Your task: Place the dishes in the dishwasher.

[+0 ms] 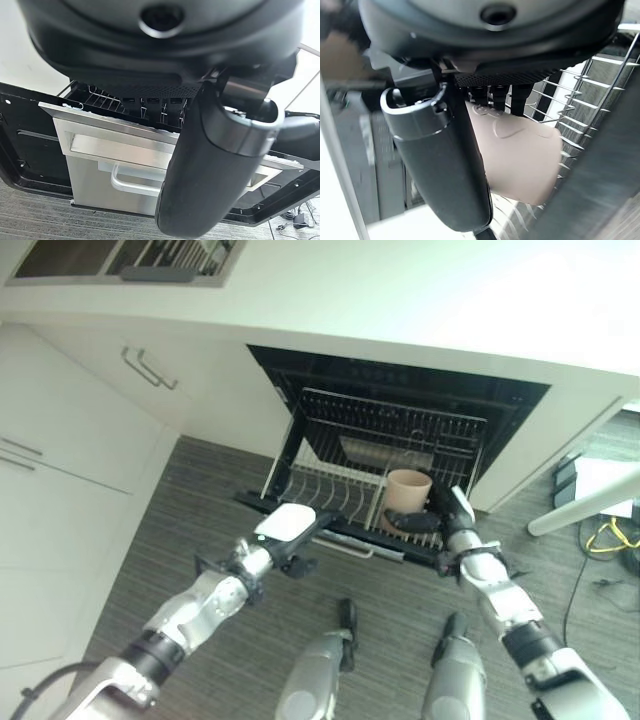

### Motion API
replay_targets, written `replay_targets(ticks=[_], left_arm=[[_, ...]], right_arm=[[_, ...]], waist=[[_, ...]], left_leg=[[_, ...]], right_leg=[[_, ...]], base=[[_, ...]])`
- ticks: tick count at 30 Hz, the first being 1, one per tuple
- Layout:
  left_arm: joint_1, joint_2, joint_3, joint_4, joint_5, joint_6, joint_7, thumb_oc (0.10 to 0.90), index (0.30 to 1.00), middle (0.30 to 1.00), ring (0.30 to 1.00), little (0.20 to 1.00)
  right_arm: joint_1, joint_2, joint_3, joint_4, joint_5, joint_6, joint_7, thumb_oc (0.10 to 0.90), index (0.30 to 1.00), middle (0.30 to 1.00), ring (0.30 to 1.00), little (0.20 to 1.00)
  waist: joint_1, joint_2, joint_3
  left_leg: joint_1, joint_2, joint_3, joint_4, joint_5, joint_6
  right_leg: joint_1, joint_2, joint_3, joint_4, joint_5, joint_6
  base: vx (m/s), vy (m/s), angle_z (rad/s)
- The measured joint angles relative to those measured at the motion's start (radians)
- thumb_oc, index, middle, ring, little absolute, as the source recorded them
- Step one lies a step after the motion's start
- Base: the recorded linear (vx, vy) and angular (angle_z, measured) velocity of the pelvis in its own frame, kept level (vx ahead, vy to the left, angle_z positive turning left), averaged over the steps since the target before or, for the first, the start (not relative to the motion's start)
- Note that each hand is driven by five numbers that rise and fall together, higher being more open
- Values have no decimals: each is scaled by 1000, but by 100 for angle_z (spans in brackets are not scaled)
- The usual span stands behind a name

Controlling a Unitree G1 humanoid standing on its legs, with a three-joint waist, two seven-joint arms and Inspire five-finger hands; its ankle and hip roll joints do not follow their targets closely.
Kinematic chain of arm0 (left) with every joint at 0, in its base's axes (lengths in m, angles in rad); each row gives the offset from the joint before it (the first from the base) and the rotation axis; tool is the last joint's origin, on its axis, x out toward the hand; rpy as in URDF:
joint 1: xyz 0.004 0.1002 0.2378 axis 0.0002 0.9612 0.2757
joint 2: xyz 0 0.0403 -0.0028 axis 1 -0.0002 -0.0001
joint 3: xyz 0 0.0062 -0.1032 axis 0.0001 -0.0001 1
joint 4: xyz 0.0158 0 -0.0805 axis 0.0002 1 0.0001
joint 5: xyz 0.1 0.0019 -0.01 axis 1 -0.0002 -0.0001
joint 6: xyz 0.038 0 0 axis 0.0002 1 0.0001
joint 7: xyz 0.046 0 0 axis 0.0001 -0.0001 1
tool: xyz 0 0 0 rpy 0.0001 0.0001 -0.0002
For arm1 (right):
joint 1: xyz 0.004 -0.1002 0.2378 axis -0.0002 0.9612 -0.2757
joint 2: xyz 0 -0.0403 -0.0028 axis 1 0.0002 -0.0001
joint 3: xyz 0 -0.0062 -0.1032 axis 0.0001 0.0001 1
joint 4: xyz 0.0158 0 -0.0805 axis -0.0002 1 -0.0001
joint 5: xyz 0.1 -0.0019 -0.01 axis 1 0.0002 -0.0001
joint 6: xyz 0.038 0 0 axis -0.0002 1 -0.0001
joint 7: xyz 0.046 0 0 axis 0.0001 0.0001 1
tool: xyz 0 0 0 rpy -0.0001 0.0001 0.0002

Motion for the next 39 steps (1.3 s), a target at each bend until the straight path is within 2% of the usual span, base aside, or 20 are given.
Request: replay_targets(ticks=[4,7,12,18,22,25,26,27,28,29,30,31,34,36,39], left_arm=[[39,-26,33,-3,1,-1,2,800,900,900,900,900],[69,-30,46,-6,11,-2,5,800,900,900,900,900],[78,-32,52,-8,32,-2,3,800,900,900,900,900],[88,-37,56,-12,32,1,-4,800,900,900,900,900],[122,-74,82,-18,38,8,-1,800,900,900,900,900],[180,-117,112,-9,39,28,56,800,900,900,900,900],[183,-117,110,6,39,28,83,800,900,900,900,900],[184,-117,114,29,30,29,118,800,900,900,900,900],[211,-133,145,51,27,30,161,800,900,900,900,900],[215,-135,147,53,26,32,170,800,900,900,900,900],[235,-137,153,56,12,41,206,800,900,900,900,900],[264,-140,181,58,-13,43,252,800,900,900,900,900],[315,-150,254,60,-52,25,306,800,900,900,900,900],[357,-155,312,62,-100,11,332,800,900,900,900,900],[389,-183,377,75,-199,6,351,800,900,900,900,900]], right_arm=[[60,-32,9,-63,-87,-7,-4,800,900,900,900,900],[78,-40,-4,-66,-87,-8,-5,800,900,900,900,900],[117,-60,-29,-89,-88,-7,-10,800,900,900,900,900],[127,-63,-29,-89,-106,-12,-33,800,900,900,900,900],[164,-59,-51,-101,-26,-85,-43,800,900,900,900,900],[245,-59,-99,-288,77,-152,-13,800,900,900,900,900],[247,-62,-117,-353,114,-200,9,800,900,900,900,900],[234,-62,-143,-422,140,-231,29,800,900,900,900,900],[218,-61,-164,-452,172,-256,64,800,900,900,900,900],[217,-61,-168,-454,175,-257,70,800,900,900,900,900],[218,-61,-184,-455,201,-257,89,800,900,900,900,900],[222,-60,-191,-452,229,-257,99,800,900,900,900,900],[265,-51,-213,-452,260,-257,125,800,900,900,900,900],[304,-16,-245,-450,271,-257,124,800,900,900,900,900],[350,25,-287,-450,298,-257,111,800,900,900,900,900]], waist=[[-3,2,1],[-23,2,1],[-28,17,8],[-28,18,8],[-29,18,7],[-53,17,7],[-56,17,6],[-56,13,3],[-53,-3,-16],[-52,-5,-22],[-46,-24,-63],[-46,-57,-92],[-27,-102,-129],[-22,-121,-149],[-21,-130,-172]], left_leg=[[10,-1,9,-8,0,0],[14,-1,12,-13,0,0],[17,0,17,-18,0,0],[26,0,19,-20,0,0],[35,2,20,-20,0,0],[72,8,21,-33,0,0],[84,13,22,-35,0,0],[95,19,22,-35,-1,-2],[114,22,23,-33,-6,-5],[116,22,23,-33,-7,-6],[118,22,23,-32,-13,-6],[146,22,23,-29,-23,-5],[189,21,30,8,-62,-3],[206,22,41,42,-94,3],[193,13,58,107,-134,23]], right_leg=[[0,-1,8,0,0,0],[0,-1,12,-2,0,0],[-1,0,14,-5,1,2],[5,0,16,-4,0,2],[13,2,18,-4,0,2],[47,17,21,-18,1,2],[56,18,23,-20,1,0],[69,22,23,-20,3,-2],[84,25,26,-21,0,-7],[86,25,27,-21,-1,-8],[90,26,27,-23,-2,-9],[123,35,29,-32,-3,-9],[172,44,51,-55,-16,-24],[204,43,59,-64,-17,-26],[221,36,71,-88,-3,-39]], base=[[15,43,-6],[13,31,-3],[2,2,-1],[3,2,-1],[4,-9,-2],[-9,-5,-6],[49,101,-6],[120,165,-10],[147,170,-6],[135,117,-4],[188,140,-3],[186,142,-6],[153,165,-18],[45,162,-18],[-38,202,-12]])
